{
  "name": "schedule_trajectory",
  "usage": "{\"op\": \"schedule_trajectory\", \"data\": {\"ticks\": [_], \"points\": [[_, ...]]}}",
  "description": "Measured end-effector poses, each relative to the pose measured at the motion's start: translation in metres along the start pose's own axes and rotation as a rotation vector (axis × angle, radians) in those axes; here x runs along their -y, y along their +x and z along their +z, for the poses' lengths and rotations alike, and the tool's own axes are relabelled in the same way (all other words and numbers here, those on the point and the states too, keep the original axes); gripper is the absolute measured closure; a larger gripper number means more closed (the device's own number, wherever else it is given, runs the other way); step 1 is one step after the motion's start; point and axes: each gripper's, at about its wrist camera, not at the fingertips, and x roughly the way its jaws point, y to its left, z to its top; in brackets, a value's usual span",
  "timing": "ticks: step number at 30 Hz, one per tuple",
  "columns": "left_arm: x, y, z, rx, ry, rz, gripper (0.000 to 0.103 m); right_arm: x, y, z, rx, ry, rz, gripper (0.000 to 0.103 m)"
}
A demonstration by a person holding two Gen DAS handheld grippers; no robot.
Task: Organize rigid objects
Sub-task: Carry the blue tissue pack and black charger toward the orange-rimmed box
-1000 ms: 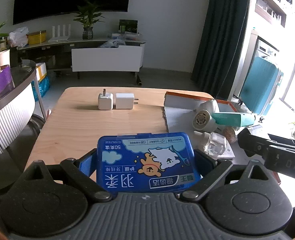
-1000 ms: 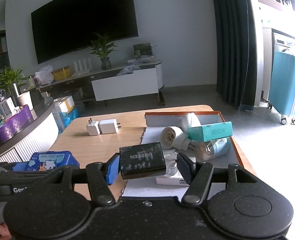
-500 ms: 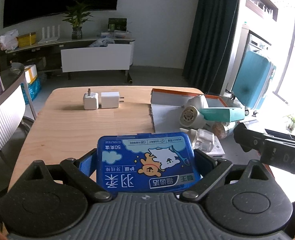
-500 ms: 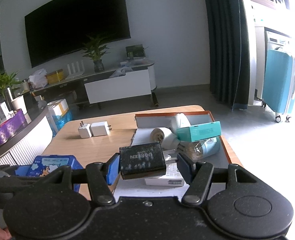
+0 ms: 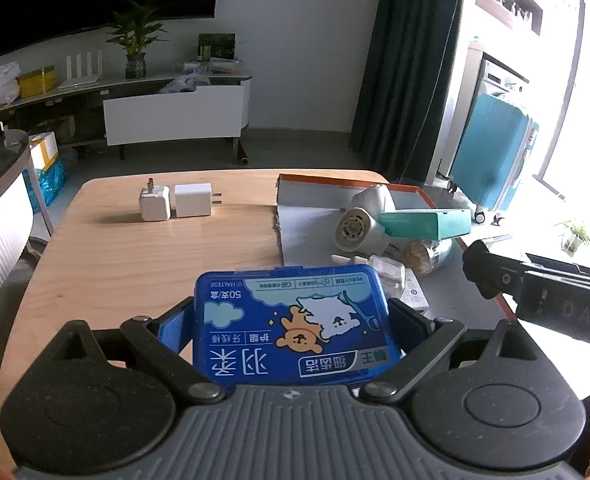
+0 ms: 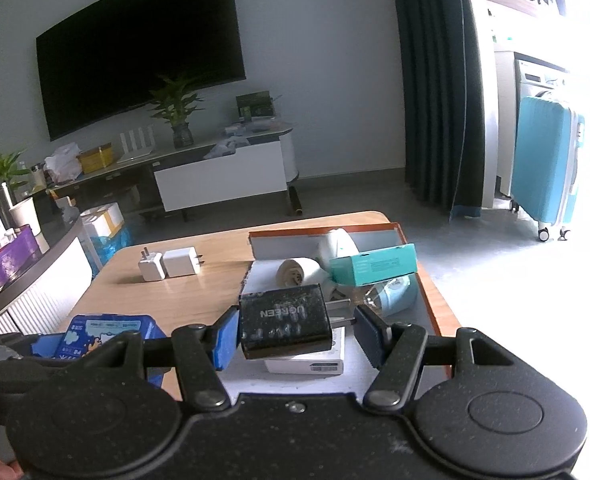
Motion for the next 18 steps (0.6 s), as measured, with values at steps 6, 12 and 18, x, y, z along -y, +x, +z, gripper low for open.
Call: {"op": "schedule_trajectory", "data": {"ticks": [6,12,18], "points": [[0.007,0.007,0.001,-0.010,0.011,-0.017,0.004,0.008,0.002,0.000,-0.006,0.012,-0.024,0.029],[0.016,0.016,0.002,-0.024,0.029,-0.034,0.004,0.018,0.006,-0.001,-0.012,0.024,-0.045,0.029],[0.025,0.024,0.000,-0.040,0.049,-0.052,0.004,0.025,0.010,-0.002,-0.024,0.039,-0.066,0.029]]}}
